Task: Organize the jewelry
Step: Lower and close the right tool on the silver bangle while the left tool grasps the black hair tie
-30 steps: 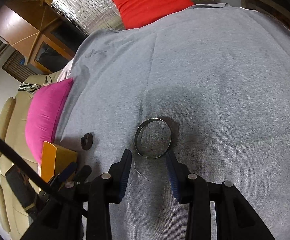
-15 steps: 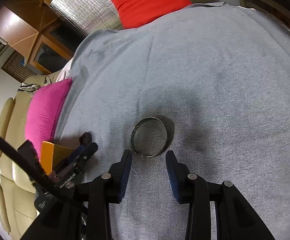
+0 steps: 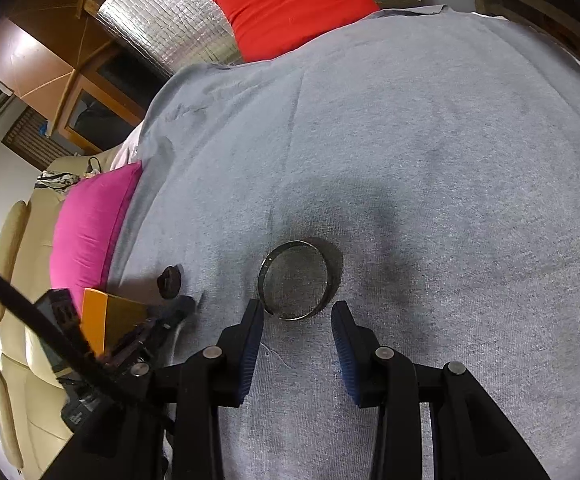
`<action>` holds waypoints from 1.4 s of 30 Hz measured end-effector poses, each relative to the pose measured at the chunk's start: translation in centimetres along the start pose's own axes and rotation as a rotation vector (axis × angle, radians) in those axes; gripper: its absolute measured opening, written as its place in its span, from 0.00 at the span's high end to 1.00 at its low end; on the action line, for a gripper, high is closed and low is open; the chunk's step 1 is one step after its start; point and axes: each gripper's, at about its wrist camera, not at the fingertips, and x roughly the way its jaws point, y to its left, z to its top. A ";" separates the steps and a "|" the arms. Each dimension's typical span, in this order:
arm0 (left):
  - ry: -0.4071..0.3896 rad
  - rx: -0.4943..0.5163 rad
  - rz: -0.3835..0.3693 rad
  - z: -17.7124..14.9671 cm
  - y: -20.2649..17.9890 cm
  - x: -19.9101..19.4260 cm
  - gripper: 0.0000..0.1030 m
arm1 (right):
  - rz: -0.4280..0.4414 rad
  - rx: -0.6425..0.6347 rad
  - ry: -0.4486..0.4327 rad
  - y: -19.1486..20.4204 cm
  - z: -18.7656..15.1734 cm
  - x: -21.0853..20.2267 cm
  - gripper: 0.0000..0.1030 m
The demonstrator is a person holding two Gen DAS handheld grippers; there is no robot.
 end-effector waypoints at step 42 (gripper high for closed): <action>0.055 0.086 0.122 0.4 -2.0 0.3 0.42 | -0.009 0.029 -0.003 -1.5 0.5 1.1 0.63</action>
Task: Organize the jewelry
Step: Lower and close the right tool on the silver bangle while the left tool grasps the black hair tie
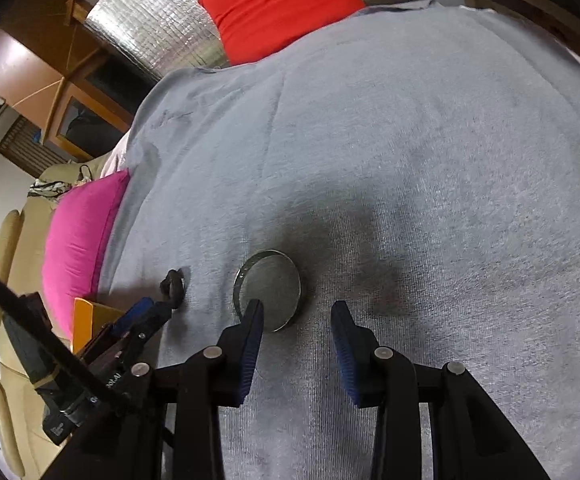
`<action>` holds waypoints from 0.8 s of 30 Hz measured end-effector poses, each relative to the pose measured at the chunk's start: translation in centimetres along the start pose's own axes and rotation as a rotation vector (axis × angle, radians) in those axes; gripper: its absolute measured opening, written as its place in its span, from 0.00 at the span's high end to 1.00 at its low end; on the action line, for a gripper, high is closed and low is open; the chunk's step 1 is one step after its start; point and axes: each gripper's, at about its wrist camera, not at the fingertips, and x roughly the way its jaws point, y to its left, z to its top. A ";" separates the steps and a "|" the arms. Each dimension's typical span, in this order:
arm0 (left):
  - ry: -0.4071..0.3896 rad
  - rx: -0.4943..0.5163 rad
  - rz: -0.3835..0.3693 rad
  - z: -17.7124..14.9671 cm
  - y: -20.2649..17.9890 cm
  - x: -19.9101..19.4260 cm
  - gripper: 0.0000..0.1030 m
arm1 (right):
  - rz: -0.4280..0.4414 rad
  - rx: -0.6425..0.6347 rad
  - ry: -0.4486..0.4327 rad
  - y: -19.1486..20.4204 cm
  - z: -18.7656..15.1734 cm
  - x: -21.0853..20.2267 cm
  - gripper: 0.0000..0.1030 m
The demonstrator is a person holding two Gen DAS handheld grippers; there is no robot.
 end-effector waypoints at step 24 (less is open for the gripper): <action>0.030 -0.027 0.029 -0.3 0.1 1.9 0.39 | -0.033 -0.058 0.014 1.7 -0.2 2.9 0.60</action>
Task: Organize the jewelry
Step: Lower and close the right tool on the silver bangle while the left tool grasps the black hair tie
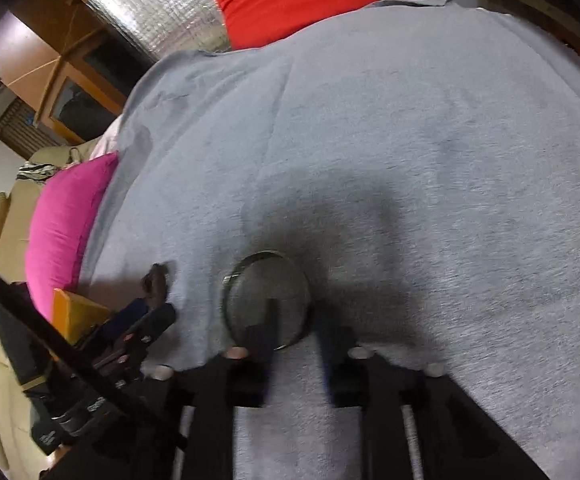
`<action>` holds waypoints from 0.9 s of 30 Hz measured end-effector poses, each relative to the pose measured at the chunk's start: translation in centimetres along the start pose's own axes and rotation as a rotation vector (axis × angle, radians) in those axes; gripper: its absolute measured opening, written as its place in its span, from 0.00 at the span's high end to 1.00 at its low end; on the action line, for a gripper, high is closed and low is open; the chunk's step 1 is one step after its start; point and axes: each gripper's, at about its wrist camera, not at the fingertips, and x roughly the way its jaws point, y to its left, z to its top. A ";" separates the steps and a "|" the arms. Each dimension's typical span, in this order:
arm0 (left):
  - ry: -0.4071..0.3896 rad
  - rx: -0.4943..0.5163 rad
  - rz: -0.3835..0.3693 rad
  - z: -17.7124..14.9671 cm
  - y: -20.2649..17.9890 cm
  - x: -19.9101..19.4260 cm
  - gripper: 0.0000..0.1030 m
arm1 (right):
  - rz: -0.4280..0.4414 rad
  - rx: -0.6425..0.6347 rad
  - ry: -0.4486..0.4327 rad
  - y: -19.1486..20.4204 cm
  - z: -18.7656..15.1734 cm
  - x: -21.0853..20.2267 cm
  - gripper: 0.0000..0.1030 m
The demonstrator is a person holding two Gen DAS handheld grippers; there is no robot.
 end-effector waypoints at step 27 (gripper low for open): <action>-0.040 -0.004 -0.029 0.5 -0.1 -0.5 0.43 | -0.236 -0.236 -0.105 3.2 -1.1 0.4 0.83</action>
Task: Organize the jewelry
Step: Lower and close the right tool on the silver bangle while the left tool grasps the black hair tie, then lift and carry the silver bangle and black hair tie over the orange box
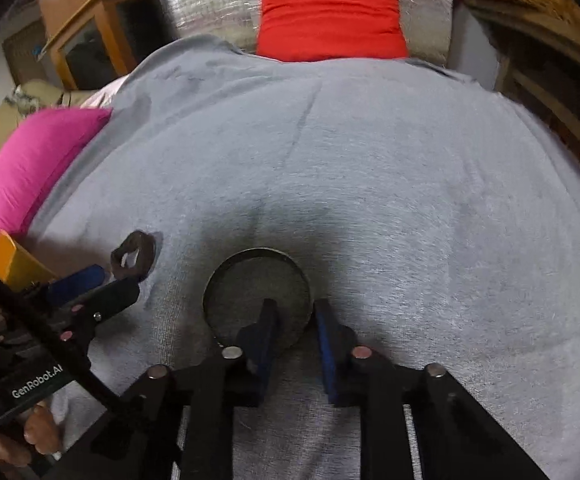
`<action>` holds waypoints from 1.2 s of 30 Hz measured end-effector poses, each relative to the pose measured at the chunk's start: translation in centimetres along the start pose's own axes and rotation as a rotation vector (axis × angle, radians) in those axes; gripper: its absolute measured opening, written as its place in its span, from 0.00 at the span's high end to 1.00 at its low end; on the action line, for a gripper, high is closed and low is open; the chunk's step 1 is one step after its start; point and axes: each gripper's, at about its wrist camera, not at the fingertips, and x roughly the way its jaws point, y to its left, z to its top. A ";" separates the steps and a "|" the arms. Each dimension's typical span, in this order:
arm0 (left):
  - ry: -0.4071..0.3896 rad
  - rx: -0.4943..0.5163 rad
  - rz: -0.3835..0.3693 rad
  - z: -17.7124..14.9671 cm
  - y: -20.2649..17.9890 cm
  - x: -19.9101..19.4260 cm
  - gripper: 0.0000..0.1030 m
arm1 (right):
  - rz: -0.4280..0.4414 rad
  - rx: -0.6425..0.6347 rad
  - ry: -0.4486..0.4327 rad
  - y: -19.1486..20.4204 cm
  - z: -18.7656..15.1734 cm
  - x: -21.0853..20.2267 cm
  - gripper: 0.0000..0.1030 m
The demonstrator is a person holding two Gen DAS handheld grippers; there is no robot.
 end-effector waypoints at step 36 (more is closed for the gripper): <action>0.012 0.040 -0.024 0.1 -0.7 -0.8 0.77 | -0.076 -0.055 -0.020 0.5 -0.3 -1.2 0.38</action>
